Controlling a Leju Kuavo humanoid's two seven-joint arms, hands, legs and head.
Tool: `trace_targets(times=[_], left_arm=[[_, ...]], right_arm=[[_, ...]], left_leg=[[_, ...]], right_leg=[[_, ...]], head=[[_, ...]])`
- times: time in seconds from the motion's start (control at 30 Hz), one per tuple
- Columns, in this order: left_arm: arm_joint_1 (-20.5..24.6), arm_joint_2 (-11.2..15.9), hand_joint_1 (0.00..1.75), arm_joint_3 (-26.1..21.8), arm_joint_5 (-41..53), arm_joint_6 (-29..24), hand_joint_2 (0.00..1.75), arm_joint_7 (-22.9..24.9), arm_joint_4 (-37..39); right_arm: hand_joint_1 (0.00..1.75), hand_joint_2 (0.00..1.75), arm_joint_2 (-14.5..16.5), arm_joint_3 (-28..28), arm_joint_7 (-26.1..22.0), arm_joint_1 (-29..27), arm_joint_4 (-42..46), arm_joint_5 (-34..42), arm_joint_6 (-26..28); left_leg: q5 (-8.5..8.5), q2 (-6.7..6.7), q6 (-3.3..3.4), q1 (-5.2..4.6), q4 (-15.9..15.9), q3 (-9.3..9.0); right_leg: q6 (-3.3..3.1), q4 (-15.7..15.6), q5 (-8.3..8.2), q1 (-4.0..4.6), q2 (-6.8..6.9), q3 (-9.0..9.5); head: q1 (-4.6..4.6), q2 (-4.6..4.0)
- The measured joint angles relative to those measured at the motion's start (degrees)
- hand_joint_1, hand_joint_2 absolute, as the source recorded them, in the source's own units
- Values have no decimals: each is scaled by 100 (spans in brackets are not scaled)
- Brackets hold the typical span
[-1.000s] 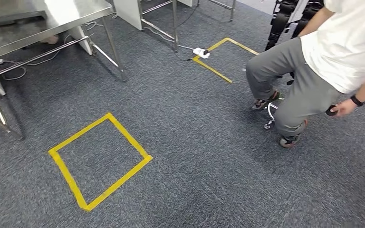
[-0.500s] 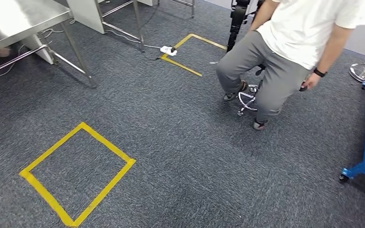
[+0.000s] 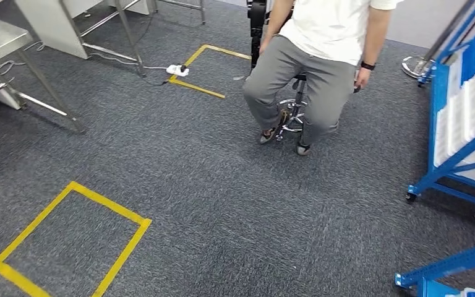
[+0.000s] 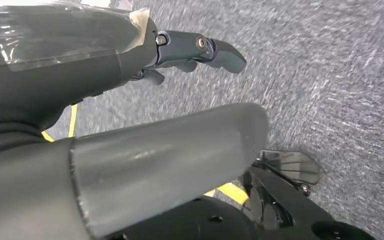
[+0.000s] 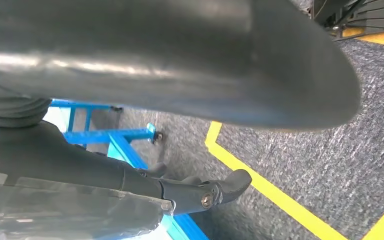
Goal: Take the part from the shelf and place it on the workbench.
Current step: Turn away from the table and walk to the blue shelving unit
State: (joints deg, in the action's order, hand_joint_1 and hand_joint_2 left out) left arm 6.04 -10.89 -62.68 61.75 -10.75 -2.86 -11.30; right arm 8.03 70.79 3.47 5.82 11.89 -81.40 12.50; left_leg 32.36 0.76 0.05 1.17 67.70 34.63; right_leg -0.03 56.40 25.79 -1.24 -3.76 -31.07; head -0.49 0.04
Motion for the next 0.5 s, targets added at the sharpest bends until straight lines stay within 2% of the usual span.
trace_targets(times=[0.07,0.1,0.13,0.2,0.27,0.33,0.4,0.43,0.47,0.5], left_arm=[[-1,16,0,-19,2,-14,0,33,0],[0,25,0,-26,7,-16,0,48,0],[3,32,0,-30,14,-17,0,60,0],[10,44,0,-35,39,-13,0,67,0],[17,49,0,-40,67,-7,0,55,-1],[9,59,0,-44,82,-2,0,39,-1],[-9,72,0,-45,90,2,0,34,0],[-12,76,0,-45,93,2,0,34,0],[-11,80,0,-45,96,2,0,34,0],[-8,82,0,-45,98,2,0,34,0]], right_arm=[[0,0,2,-3,-30,17,0,-1,-4],[0,0,3,-7,-44,27,0,-1,-7],[0,0,3,-9,-52,33,0,-1,-10],[0,0,2,-13,-47,25,0,1,-13],[0,0,3,-15,-19,13,0,-1,-13],[0,0,11,-23,13,19,-1,-3,-13],[0,0,27,-35,32,20,-2,-5,-13],[0,0,32,-40,40,12,-2,-7,-13],[0,0,34,-44,46,2,-2,-8,-13],[0,0,33,-47,52,-5,-2,-8,-13]], left_leg=[[-304,217,8,44,-701,-322],[-357,294,21,44,-890,-401],[-351,318,48,24,-948,-419],[-403,197,141,-18,-987,-413],[-474,65,253,-30,-1060,-417],[-510,-89,310,-44,-1098,-402],[-515,-266,314,-60,-1097,-377],[-516,-350,312,-65,-1096,-369],[-516,-426,308,-67,-1094,-366],[-513,-499,297,-67,-1092,-372]], right_leg=[[27,49,4,21,-144,-30],[59,64,-1,34,-203,-62],[104,66,-14,44,-256,-99],[197,65,-46,39,-321,-184],[214,280,74,37,-101,-326],[174,926,425,33,210,-636],[190,1634,728,14,299,-956],[230,1754,763,5,313,-987],[282,1641,713,-3,334,-893],[340,1264,588,-14,395,-656]], head=[[2,0],[5,0],[7,0],[9,0],[22,0],[51,0],[66,0],[66,0],[69,0],[70,0]])
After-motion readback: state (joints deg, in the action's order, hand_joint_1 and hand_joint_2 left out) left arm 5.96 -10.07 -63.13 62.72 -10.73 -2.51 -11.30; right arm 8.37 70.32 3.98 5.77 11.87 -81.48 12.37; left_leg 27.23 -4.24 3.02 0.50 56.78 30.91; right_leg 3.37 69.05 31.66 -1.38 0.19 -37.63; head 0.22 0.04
